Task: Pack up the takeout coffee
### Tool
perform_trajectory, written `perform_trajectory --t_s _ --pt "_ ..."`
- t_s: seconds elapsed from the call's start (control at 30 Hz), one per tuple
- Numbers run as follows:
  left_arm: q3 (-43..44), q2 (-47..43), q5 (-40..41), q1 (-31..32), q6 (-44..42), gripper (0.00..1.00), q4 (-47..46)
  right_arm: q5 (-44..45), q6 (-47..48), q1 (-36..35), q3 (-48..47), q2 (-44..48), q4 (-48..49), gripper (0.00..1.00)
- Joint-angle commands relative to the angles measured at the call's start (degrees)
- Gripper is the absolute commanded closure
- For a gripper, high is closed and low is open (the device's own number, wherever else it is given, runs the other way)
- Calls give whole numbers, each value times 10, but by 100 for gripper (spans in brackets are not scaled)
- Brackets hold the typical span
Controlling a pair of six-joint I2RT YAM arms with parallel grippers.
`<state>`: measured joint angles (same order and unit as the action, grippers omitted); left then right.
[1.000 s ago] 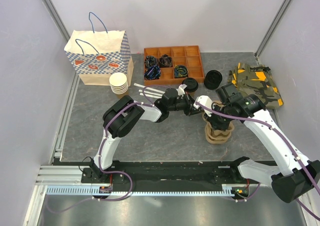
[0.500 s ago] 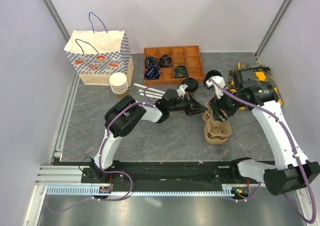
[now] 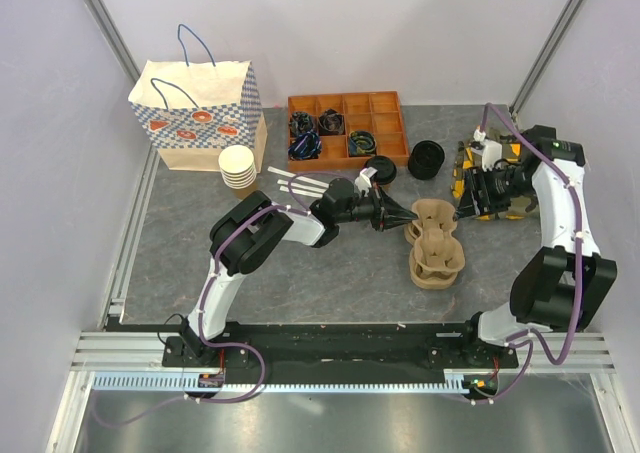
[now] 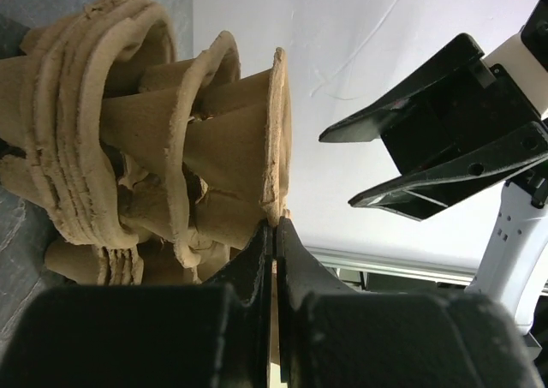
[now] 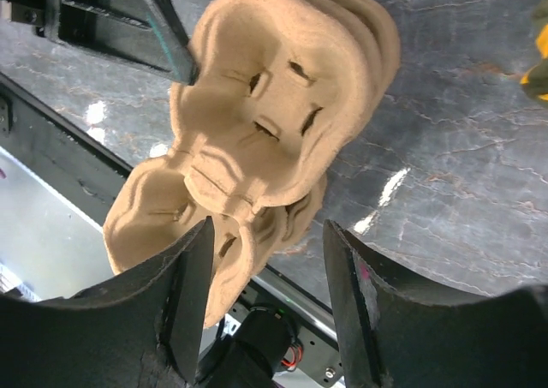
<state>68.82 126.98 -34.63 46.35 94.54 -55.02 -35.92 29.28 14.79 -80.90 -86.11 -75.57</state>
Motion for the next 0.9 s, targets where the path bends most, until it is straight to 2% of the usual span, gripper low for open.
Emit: perform_trajectory --t_s 0.0,0.27,0.43,0.5,0.77,0.83,0.87 --pt "7 -4 -10 -1 20 98 -49 -33 17 9 -22 9 -51 39" --pt "14 -79 -40 -35 -1 98 -33 -27 67 46 -31 1 -63 42" --pt "-41 -156 -94 -73 -31 98 -6 -27 97 32 -25 8 -72 46" --pt "-78 -193 -109 -85 -33 98 -6 -23 99 10 -13 16 -70 47" --pt "-193 -328 -184 -168 -38 98 -35 70 79 -195 39 62 49 42" --pt "-228 -382 -214 -206 -45 98 -21 82 84 -227 48 51 68 42" --pt "-249 -402 -229 -217 -56 98 23 86 85 -236 51 46 88 42"
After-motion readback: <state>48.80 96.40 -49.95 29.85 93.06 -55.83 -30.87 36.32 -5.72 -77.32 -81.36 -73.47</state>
